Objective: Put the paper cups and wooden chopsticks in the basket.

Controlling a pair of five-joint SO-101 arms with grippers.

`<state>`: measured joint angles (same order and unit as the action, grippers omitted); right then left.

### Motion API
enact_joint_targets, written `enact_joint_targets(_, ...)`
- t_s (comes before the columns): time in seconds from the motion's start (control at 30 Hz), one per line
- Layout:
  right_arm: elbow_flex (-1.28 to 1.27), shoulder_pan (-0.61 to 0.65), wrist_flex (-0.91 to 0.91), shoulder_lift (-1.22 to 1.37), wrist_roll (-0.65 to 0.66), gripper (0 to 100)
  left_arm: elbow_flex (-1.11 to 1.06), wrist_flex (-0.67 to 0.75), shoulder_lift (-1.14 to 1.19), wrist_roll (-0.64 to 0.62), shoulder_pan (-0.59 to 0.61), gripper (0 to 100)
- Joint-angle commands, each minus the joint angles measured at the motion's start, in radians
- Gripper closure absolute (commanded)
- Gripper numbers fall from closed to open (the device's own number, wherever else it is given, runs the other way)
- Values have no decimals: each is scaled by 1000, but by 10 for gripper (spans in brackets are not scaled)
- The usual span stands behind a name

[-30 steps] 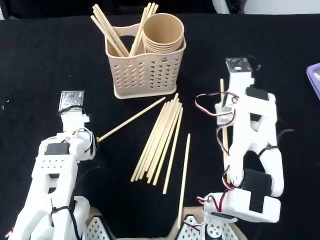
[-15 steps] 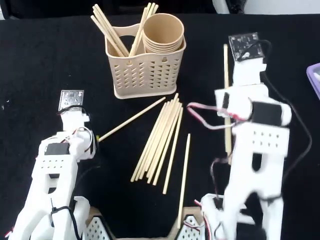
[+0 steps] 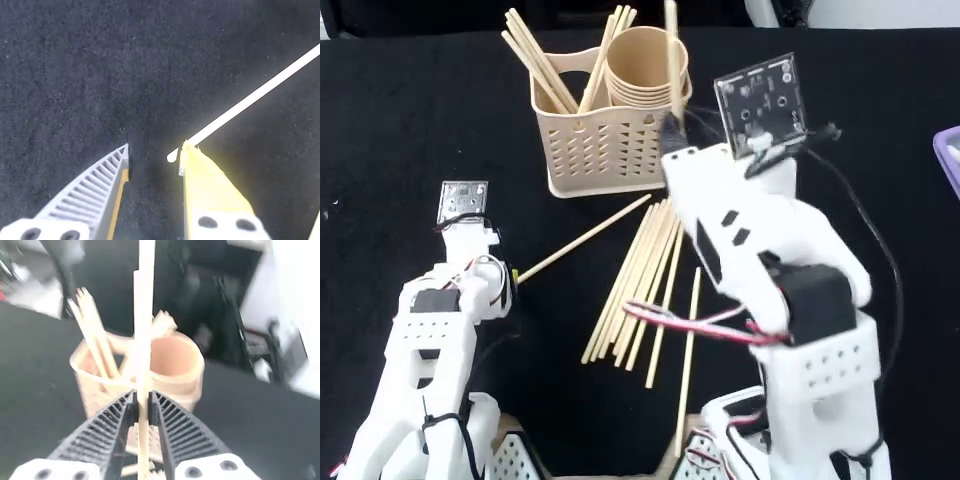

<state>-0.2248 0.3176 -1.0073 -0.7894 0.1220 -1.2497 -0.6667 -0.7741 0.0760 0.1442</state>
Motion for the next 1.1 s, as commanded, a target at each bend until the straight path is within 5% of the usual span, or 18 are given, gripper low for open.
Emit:
enact_joint_targets(0.0,91,91,81,-15,-12,988,10,18,3,-12,-2,830)
enact_joint_targets(0.23,59,127,466,130,-12,988,10,18,3,-12,-2,830)
enact_joint_targets(0.6,81,155,806,438,-6,988,10,18,3,-12,-4,830)
enact_joint_targets(1.07,154,149,833,707,-6,988,10,18,3,-12,-4,830)
